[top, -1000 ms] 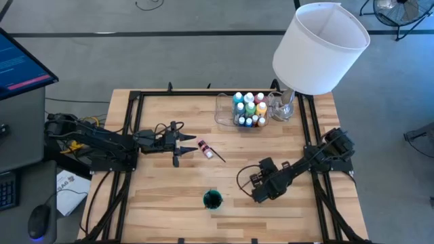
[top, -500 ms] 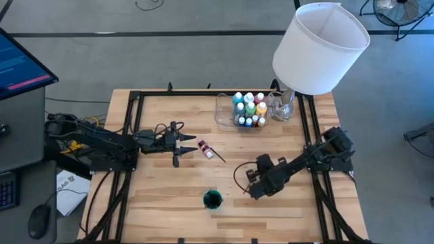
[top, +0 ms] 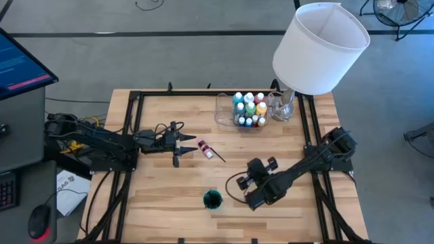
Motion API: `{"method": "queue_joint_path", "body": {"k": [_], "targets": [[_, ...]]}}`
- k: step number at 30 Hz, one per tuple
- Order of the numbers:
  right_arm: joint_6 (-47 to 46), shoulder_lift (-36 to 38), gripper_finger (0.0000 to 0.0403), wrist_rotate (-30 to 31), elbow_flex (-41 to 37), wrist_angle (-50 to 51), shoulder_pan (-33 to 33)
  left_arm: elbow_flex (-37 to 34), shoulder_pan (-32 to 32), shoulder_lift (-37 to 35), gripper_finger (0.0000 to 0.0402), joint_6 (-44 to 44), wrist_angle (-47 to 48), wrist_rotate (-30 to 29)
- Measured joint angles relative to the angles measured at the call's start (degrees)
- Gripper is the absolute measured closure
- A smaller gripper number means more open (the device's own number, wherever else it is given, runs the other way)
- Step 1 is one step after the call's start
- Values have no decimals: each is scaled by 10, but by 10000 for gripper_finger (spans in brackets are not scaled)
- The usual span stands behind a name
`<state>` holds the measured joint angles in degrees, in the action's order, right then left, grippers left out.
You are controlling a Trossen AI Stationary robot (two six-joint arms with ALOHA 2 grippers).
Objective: Pick & Place Paint Supplies
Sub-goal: Put the gold paintbrush into the green cup
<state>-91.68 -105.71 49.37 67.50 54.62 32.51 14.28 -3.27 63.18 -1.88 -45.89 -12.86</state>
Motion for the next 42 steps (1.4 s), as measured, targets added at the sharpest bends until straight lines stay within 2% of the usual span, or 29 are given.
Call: {"method": "queue_joint_path", "body": {"k": [3, 6, 13, 21, 30, 42], "targets": [[56, 0, 403, 11, 33, -18, -4, 0, 0, 0, 280, 7, 0, 0], [64, 0, 403, -30, 46, -28, -5, 0, 0, 0, 280, 8, 0, 0], [-27, -7, 403, -171, 13, 23, -3, 0, 0, 0, 280, 9, 5, 2], [-102, -6, 403, -236, -56, 5, -3, 0, 0, 0, 280, 9, 5, 9], [-119, -3, 403, -240, -109, -41, -9, 0, -9, 0, 280, 13, 7, 10], [-86, -4, 403, -211, -115, -56, -40, 0, -16, 0, 280, 13, 7, 10]]}}
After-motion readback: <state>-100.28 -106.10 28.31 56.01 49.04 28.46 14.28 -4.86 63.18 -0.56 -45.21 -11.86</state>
